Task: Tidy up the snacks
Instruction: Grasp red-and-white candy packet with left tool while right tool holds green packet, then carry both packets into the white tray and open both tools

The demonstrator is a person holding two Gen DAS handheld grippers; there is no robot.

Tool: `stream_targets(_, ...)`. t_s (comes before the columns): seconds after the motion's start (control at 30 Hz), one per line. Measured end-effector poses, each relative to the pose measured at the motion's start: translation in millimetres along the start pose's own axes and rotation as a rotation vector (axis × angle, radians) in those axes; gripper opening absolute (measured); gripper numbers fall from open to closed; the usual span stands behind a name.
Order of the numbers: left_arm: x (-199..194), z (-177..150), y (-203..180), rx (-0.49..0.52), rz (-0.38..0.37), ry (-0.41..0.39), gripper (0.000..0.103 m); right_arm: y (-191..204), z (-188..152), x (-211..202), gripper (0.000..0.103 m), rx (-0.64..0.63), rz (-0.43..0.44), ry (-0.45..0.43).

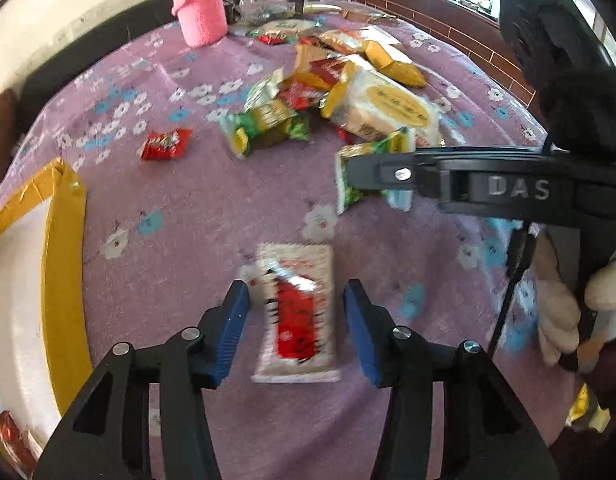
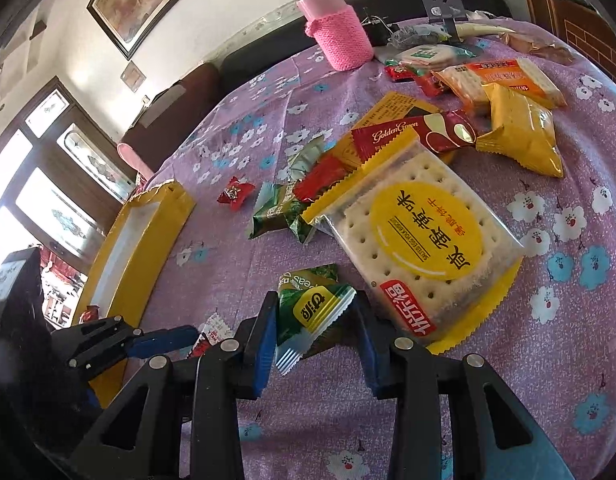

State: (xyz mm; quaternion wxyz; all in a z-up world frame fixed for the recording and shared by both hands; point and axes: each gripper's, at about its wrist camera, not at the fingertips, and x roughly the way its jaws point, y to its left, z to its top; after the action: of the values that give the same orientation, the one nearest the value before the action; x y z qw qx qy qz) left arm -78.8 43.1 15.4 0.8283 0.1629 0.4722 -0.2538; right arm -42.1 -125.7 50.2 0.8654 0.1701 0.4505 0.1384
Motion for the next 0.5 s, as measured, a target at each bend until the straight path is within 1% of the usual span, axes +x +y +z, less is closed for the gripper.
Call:
stream_targets(0.03,-0.2,-0.1,-3.0,-0.010,-0.007,-0.013,0.032,0.4,0.0,0.0,0.037,-0.003,-0.003,0.000)
stream_targets(0.1,-3.8,-3.1,-4.6,-0.035,-0.017,-0.030,0.027,3.8,-0.8,-0.2,0.037,-0.021,-0.018,-0.004)
stream_targets(0.17,-12.3,-8.6,1.4,-0.087,-0.040,-0.063,0.027,9.3,-3.0,-0.7,0.036,-0.045,-0.036,-0.012)
stream_targets(0.33,-54.8,-20.9,35.7,-0.226,-0.061,-0.164,0.027,18.8,-4.6,-6.6,0.036,-0.081,-0.013,-0.047)
stream_targets(0.43,-83.7,-33.4,65.8,-0.308,-0.047,-0.221,0.027,29.5,-3.5,-12.8,0.036,-0.100,-0.004,-0.057)
stream_targets(0.5,-105.0,-46.4,91.6,-0.366,-0.018,-0.259,0.027,40.9,-1.7,-18.7,0.036,-0.112,0.017,-0.058)
